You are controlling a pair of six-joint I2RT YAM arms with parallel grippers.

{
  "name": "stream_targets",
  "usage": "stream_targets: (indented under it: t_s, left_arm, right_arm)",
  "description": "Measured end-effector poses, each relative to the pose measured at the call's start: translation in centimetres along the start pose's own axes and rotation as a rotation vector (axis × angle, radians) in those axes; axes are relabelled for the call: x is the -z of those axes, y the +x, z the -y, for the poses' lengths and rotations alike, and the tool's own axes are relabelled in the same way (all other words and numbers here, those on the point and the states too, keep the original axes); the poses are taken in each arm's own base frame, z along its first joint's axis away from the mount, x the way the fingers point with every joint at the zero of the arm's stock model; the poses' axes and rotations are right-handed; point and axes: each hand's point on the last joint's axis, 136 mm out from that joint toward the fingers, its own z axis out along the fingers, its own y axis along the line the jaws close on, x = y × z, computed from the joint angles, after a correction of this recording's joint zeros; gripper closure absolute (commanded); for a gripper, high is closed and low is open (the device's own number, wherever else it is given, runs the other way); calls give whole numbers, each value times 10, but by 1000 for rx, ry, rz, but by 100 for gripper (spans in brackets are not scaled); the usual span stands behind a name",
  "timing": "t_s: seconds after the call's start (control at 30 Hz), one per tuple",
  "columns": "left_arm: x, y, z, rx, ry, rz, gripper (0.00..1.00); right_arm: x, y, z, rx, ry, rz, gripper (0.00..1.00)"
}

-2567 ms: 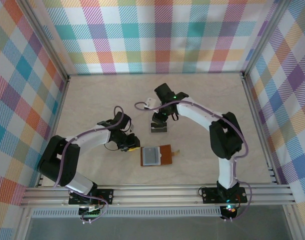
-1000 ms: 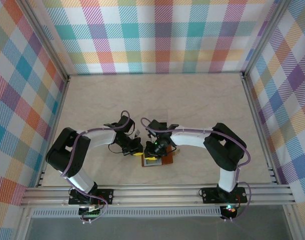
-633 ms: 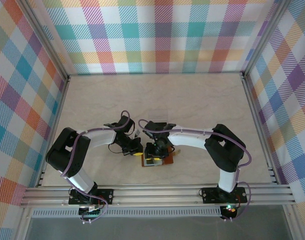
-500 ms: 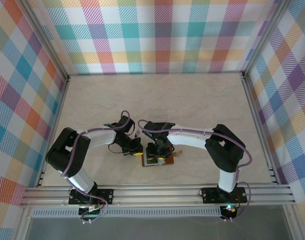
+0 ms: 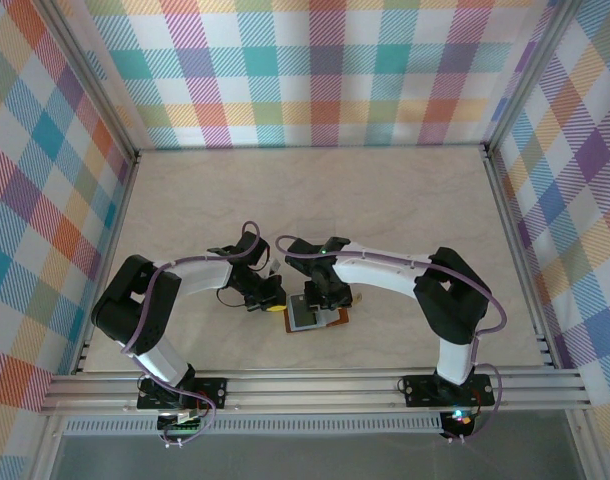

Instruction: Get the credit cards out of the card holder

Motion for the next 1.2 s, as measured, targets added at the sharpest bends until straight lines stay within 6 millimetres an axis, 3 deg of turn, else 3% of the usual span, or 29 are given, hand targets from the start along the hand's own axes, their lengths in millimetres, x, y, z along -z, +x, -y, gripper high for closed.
stream_targets:
  t_s: [0.37,0.53,0.63,0.8,1.0,1.2]
  left_arm:
    - [1,-2,1,-6,-20,-24,93]
    - [2,-7,1,-11,-39,-10,91]
    - [5,-12,2,-15,-53,7,90]
    - [11,-21,7,-24,-65,45,87]
    - [26,-12,27,-66,-48,80,88]
    - [15,3,33,-67,-44,51,90]
  right_arm:
    - [2,-2,26,27,118,17,41]
    - [9,-9,29,33,117,31,42]
    - [19,-13,20,26,32,39,44]
    - [35,-22,-12,-2,-224,52,51]
    - [21,-16,-37,-48,-456,-22,57]
    - [9,-10,-44,-72,-558,-61,61]
